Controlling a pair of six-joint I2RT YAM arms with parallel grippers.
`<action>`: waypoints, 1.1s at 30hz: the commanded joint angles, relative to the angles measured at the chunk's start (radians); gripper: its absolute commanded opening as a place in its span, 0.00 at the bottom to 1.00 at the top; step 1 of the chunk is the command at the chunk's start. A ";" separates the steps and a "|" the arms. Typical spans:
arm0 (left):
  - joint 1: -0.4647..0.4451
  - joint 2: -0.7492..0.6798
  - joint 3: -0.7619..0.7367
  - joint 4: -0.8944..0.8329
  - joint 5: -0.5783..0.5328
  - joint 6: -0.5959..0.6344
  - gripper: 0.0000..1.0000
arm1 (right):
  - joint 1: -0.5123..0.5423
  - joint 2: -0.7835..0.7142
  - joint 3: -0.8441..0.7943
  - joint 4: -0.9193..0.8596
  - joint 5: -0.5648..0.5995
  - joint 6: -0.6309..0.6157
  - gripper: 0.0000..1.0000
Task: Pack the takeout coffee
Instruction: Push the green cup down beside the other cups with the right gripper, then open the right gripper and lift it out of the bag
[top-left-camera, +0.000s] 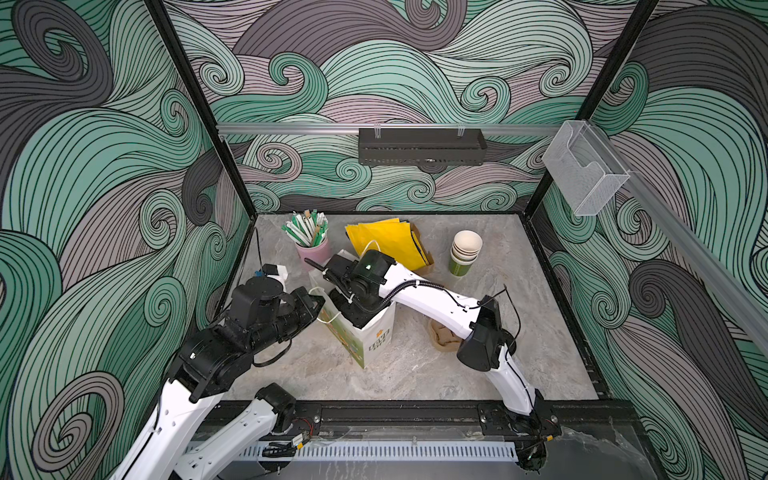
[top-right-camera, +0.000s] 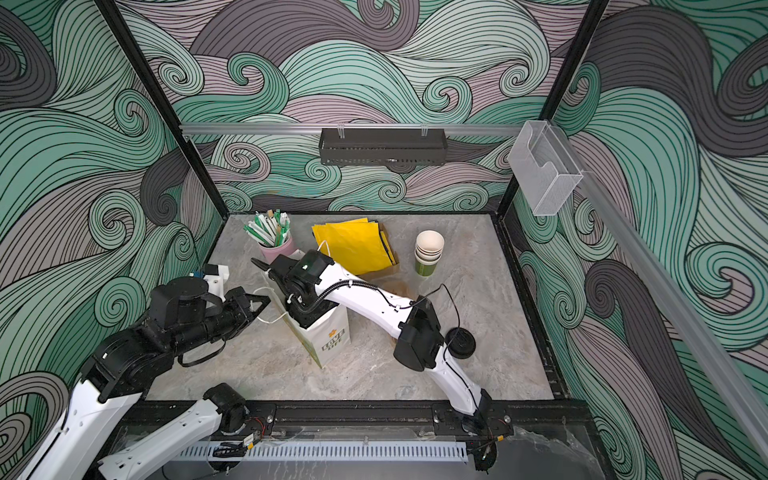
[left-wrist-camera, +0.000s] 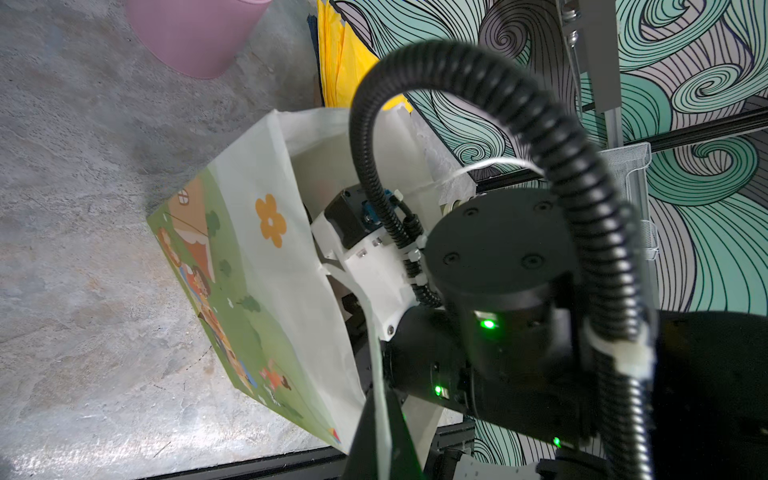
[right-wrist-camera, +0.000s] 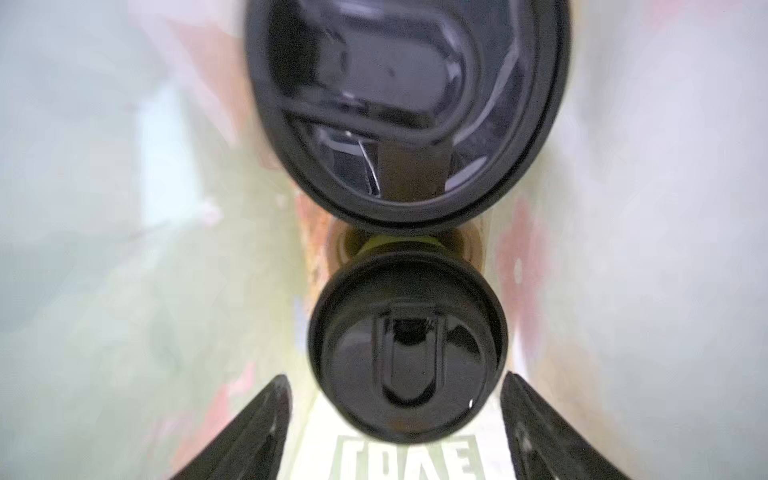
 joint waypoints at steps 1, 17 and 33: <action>0.007 -0.007 -0.003 -0.013 -0.005 0.002 0.00 | 0.001 -0.047 0.032 -0.035 0.016 0.018 0.82; 0.007 -0.010 -0.017 -0.015 -0.003 0.000 0.00 | 0.001 -0.135 0.100 -0.037 0.053 0.071 0.85; 0.007 -0.015 0.029 -0.007 -0.014 0.036 0.40 | 0.018 -0.347 0.242 0.094 0.121 -0.013 0.71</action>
